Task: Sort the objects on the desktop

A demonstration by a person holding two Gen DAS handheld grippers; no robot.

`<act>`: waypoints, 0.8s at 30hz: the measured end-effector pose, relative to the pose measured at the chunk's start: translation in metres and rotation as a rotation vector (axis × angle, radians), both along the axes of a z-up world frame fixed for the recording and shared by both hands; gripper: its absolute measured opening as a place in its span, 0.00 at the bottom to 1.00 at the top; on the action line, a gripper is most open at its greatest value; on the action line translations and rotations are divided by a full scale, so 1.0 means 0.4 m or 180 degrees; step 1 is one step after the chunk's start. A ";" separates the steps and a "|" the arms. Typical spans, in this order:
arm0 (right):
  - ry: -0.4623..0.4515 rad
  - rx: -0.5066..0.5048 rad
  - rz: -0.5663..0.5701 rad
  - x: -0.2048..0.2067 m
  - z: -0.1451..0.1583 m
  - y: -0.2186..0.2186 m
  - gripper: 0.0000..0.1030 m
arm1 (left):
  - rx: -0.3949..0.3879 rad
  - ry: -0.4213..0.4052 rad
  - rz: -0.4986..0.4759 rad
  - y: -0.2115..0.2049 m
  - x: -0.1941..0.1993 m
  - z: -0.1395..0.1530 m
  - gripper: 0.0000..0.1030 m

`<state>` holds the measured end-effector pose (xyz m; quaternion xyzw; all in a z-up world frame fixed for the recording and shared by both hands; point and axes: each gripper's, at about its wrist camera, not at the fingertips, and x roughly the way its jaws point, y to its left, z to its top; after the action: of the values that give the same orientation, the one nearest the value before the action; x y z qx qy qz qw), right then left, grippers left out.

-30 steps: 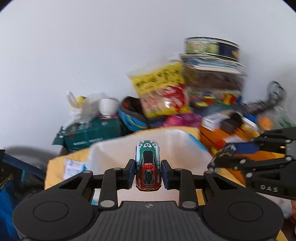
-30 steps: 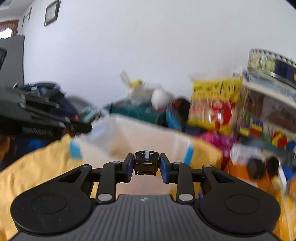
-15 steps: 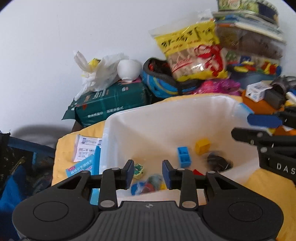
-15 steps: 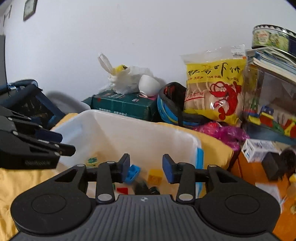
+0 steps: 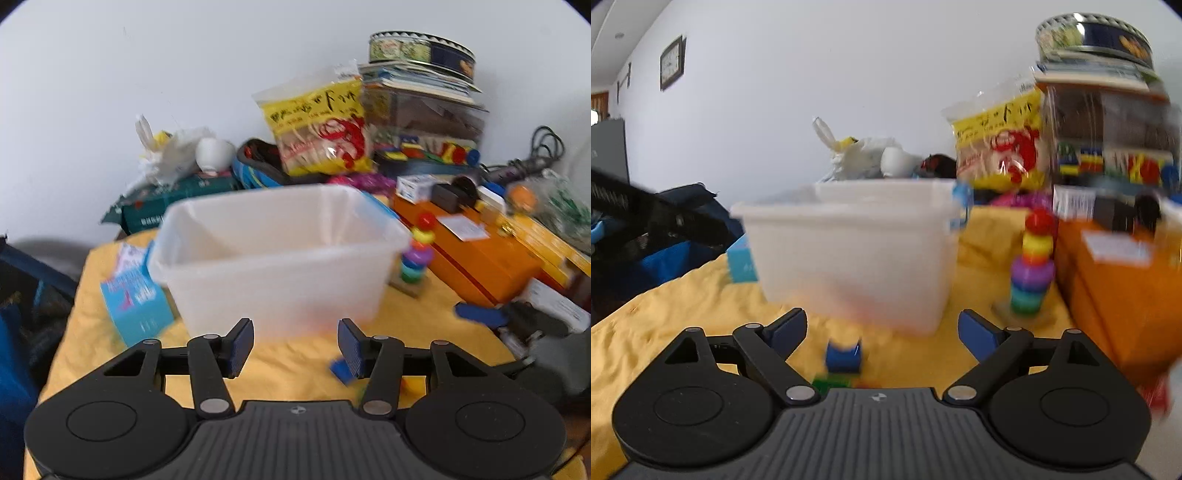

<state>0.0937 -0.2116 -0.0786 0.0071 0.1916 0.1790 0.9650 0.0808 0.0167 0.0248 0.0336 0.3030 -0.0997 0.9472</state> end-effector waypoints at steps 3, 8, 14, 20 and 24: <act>0.0036 0.0057 0.0008 -0.021 -0.045 -0.010 0.90 | -0.0004 0.0065 0.0007 -0.015 -0.039 -0.014 0.53; 0.0159 0.0094 -0.0019 -0.042 -0.072 -0.018 0.91 | 0.0001 0.0181 0.0070 -0.025 -0.082 -0.035 0.53; 0.0471 0.0073 0.0210 -0.058 -0.084 -0.012 0.94 | 0.0019 0.0274 0.0077 -0.033 -0.133 -0.052 0.53; 0.0832 -0.0454 0.0419 -0.052 -0.128 0.046 1.00 | -0.0007 0.0386 0.0120 -0.032 -0.141 -0.076 0.53; 0.0809 -0.0602 0.0388 -0.060 -0.132 0.062 1.00 | -0.0016 0.0390 0.0084 -0.040 -0.131 -0.078 0.53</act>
<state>0.0697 -0.1870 -0.1315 -0.0728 0.3281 0.2161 0.9167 0.0283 0.0007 -0.0066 0.0211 0.3606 -0.0898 0.9282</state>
